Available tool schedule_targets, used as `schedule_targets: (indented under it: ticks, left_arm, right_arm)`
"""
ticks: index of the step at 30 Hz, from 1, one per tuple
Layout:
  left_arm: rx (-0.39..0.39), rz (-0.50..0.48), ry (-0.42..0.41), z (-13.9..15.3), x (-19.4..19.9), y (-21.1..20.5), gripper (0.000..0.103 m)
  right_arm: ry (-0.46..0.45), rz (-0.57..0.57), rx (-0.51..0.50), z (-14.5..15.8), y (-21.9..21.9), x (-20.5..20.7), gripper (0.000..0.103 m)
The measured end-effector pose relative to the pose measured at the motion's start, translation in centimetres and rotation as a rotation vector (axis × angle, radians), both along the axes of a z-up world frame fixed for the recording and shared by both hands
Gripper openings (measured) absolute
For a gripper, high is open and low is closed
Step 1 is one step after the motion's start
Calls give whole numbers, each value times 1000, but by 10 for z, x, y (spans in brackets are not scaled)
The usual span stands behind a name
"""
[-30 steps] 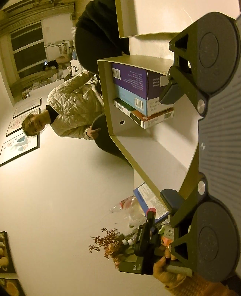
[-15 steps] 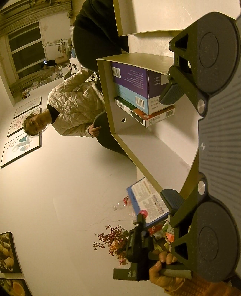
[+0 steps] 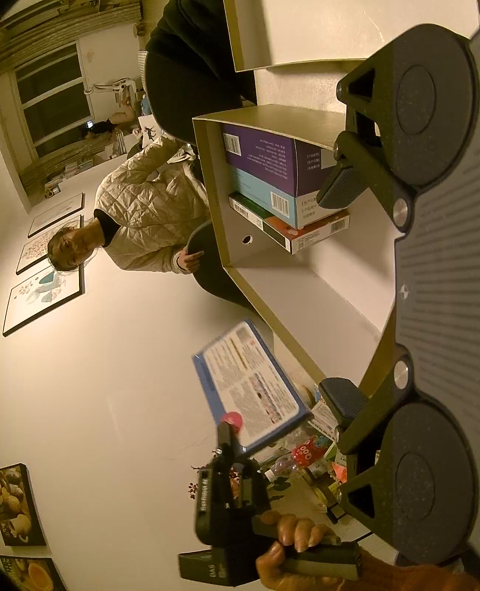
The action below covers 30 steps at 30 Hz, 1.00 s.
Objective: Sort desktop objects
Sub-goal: 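Lift and carry the blue-and-white box with the left gripper to the beige box, then lower the blue-and-white box into the beige box and open the left gripper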
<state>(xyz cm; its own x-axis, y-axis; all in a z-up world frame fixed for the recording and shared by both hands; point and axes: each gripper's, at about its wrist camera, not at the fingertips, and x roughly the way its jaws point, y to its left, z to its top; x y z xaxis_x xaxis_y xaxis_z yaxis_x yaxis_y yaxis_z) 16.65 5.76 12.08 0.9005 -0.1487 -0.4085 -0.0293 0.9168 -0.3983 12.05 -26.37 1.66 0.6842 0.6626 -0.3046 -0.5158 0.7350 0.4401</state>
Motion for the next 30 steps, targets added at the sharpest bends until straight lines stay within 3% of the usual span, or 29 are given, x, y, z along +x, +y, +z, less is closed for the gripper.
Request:
schedule_targets:
  ticks: [10,16,30]
  left_arm:
    - [36,-93,67,-22,43,-47,20]
    - [76,-99,114,-41,63,-64,20]
    - [111,-140,177,-65,83,-86,20]
  right_arm:
    - [5,4,10,1,-2,1,99]
    - [5,5,13,0,-2,3,99]
    - [7,7,20,-1,-2,7,99]
